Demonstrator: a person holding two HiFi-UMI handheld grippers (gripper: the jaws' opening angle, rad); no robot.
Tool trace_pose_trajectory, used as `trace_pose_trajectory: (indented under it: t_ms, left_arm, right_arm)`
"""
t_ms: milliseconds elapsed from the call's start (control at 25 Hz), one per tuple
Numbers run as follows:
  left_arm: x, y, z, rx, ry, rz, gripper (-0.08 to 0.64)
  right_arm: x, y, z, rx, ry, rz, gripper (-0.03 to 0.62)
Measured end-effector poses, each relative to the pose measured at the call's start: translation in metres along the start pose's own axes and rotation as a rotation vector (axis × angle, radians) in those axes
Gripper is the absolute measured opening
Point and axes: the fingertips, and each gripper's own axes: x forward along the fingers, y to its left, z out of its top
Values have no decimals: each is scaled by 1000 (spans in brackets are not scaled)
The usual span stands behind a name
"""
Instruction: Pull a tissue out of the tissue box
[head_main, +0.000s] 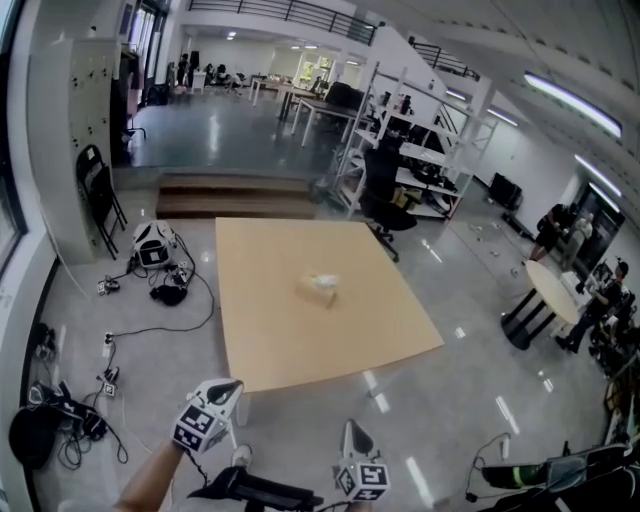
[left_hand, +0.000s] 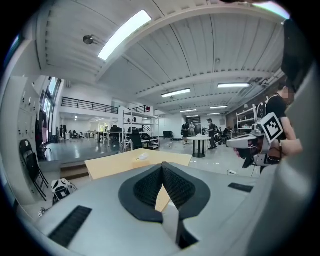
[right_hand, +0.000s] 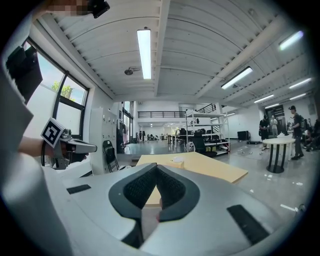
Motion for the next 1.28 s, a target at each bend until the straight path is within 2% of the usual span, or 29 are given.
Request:
trace_pose_trajectory:
  t_ms: [440,720,1280]
  left_arm:
    - [93,71,31,23,-5,-25,6]
    - [142,102,44,28,-10,-50,6]
    - [183,135,46,1,-13,-69,6]
  right_arm:
    - [106,-28,26,13,-17,-9,8]
    - [157,-44,46,12,-29,-43,7]
    - [206,-51,54,0,-7,-43,8]
